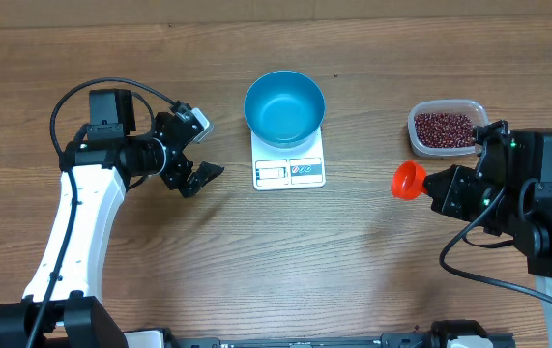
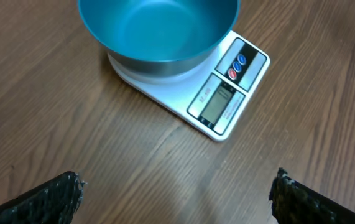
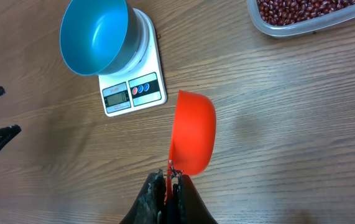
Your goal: Scoop item into bowl and weigh 150g on scale
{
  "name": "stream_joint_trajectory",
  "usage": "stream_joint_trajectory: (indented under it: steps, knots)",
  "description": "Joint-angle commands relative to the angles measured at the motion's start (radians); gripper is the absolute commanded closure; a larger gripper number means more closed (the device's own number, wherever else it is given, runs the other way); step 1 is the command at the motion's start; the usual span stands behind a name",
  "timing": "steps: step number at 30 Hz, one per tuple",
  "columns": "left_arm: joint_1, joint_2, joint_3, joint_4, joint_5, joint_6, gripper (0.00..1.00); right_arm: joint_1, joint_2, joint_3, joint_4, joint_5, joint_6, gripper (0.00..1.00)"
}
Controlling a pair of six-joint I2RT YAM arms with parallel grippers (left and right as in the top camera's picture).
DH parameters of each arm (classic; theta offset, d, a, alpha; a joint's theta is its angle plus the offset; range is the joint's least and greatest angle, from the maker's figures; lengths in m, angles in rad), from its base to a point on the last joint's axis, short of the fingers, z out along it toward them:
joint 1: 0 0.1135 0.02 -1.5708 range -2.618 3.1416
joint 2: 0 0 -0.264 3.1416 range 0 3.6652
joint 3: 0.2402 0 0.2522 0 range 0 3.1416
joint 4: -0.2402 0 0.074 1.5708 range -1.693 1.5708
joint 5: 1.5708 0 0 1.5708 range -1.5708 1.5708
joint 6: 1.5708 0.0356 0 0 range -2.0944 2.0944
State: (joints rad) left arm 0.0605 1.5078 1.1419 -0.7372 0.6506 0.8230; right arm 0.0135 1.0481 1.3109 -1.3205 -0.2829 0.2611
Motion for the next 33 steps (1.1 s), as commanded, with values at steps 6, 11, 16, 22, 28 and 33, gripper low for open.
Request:
stream_joint_trajectory:
  steps: [6, 11, 16, 22, 28, 33]
  knots:
    - [-0.005, 0.008, 0.026, 0.099, 0.027, 0.028, 0.01, -0.004, -0.005, 0.020, 0.006, 0.006, -0.005, 0.96]
    - [-0.006, 0.008, 0.026, 0.082, 0.031, 0.122, 0.00, -0.004, -0.005, 0.020, 0.006, 0.006, -0.005, 0.96]
    - [-0.026, 0.008, 0.026, 0.057, 0.031, 0.246, 0.01, -0.003, -0.005, 0.020, 0.009, 0.006, -0.005, 0.96]
    - [-0.042, 0.008, 0.026, 0.057, 0.030, 0.246, 0.00, -0.003, -0.005, 0.020, 0.009, 0.006, -0.005, 0.96]
    - [-0.043, 0.008, 0.026, 0.056, 0.032, 0.199, 0.00, -0.003, -0.005, 0.020, 0.009, 0.006, -0.005, 0.96]
    - [-0.044, 0.008, 0.026, 0.056, 0.038, 0.118, 0.00, -0.003, -0.005, 0.020, 0.009, 0.006, -0.005, 0.96]
